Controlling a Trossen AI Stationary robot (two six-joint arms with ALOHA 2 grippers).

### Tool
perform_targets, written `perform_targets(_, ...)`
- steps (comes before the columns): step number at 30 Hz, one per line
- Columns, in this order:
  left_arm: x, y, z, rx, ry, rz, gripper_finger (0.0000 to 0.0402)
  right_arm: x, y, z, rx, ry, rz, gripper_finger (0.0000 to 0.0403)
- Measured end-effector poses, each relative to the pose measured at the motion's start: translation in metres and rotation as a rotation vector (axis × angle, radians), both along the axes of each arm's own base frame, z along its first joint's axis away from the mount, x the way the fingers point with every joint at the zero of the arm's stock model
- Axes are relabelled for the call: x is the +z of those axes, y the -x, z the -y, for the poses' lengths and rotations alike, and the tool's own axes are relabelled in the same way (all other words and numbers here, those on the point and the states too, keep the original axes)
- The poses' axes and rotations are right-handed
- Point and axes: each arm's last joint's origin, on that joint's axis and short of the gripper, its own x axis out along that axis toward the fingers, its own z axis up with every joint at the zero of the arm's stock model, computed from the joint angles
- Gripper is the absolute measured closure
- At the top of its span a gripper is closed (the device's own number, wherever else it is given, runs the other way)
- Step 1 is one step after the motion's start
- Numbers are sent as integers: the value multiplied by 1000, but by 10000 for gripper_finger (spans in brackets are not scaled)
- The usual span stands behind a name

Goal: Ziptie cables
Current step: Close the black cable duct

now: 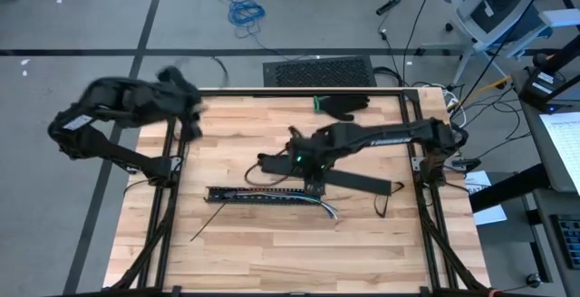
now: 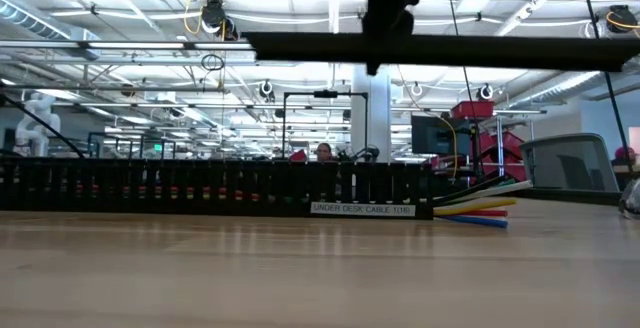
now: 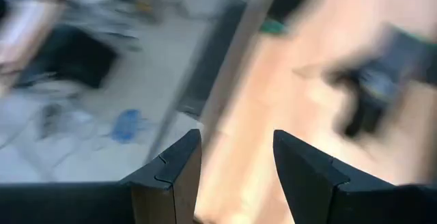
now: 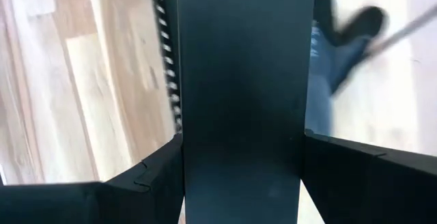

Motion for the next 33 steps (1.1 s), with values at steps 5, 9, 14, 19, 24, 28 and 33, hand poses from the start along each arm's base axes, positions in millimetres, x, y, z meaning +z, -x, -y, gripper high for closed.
perform_targets(5, -56, -7, 7, -177, 140, -132, 224, -17, -17, -17, 10, -19, 31, 169)
perform_targets(9, -108, -13, 13, -239, 233, -112, 224, -29, -23, -21, 22, -97, -5, 169)
perform_targets(14, -152, -14, 20, -184, 318, -71, 224, -38, -25, -25, 89, -112, -45, 169)
perform_targets(19, -180, -13, 23, -119, 336, -88, 224, -52, -32, -26, 157, -100, -59, 169)
perform_targets(24, -193, -16, 23, -91, 323, -75, 224, -72, -42, -27, 212, -82, -75, 156)
perform_targets(28, -196, -19, 23, -76, 306, -43, 224, -91, -50, -28, 215, -79, -101, 152)
perform_targets(33, -199, -20, 22, -51, 298, -31, 224, -100, -56, -28, 199, -62, -88, 157)
